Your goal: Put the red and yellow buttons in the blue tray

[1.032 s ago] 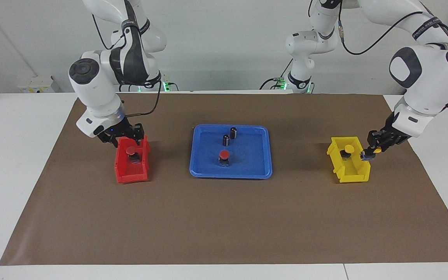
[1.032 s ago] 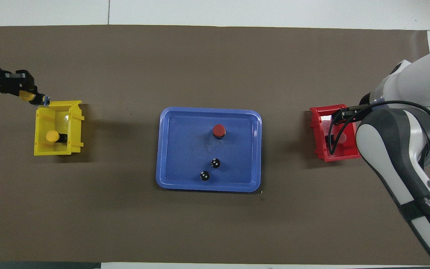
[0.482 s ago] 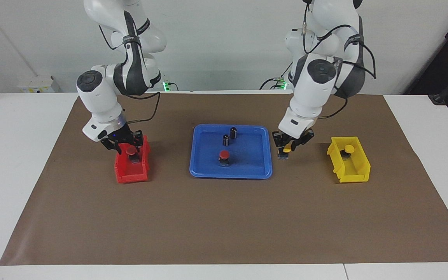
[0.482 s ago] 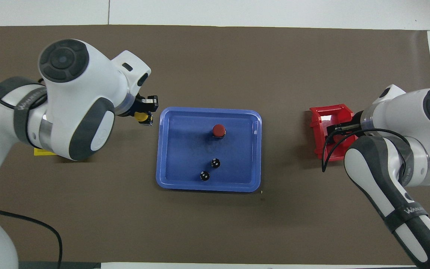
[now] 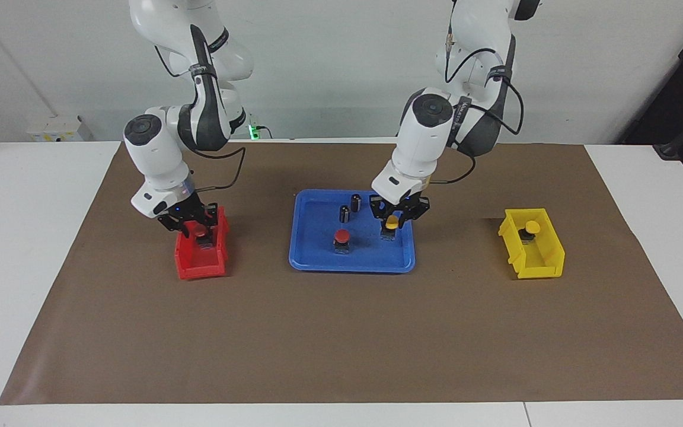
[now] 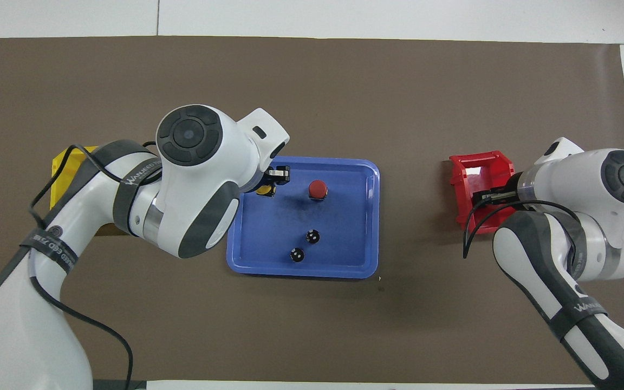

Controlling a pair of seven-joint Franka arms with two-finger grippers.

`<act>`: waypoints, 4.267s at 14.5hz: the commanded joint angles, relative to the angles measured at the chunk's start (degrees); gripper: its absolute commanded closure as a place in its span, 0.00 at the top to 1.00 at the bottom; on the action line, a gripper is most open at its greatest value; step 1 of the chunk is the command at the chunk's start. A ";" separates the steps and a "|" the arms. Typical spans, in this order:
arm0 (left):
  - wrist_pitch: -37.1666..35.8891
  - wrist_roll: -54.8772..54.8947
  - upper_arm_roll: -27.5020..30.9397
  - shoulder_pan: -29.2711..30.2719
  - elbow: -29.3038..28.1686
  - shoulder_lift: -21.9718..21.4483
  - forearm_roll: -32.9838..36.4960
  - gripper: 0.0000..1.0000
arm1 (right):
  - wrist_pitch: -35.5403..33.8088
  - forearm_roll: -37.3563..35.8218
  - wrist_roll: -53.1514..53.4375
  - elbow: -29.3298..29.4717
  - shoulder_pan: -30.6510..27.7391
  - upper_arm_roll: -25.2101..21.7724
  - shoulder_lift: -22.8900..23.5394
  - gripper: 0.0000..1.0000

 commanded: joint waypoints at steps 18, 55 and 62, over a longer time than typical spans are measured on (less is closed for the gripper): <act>-12.51 24.83 2.37 24.82 0.07 -4.96 0.49 0.92 | -21.87 1.32 21.12 31.33 14.42 1.42 9.14 0.28; 9.54 35.78 2.46 36.81 -25.77 -15.07 0.75 0.62 | -49.23 0.17 19.76 44.57 2.08 0.54 1.32 1.00; 10.95 35.78 2.46 37.34 -26.39 -15.07 0.84 0.51 | -48.83 -0.70 12.82 40.75 -2.68 0.54 -1.75 1.00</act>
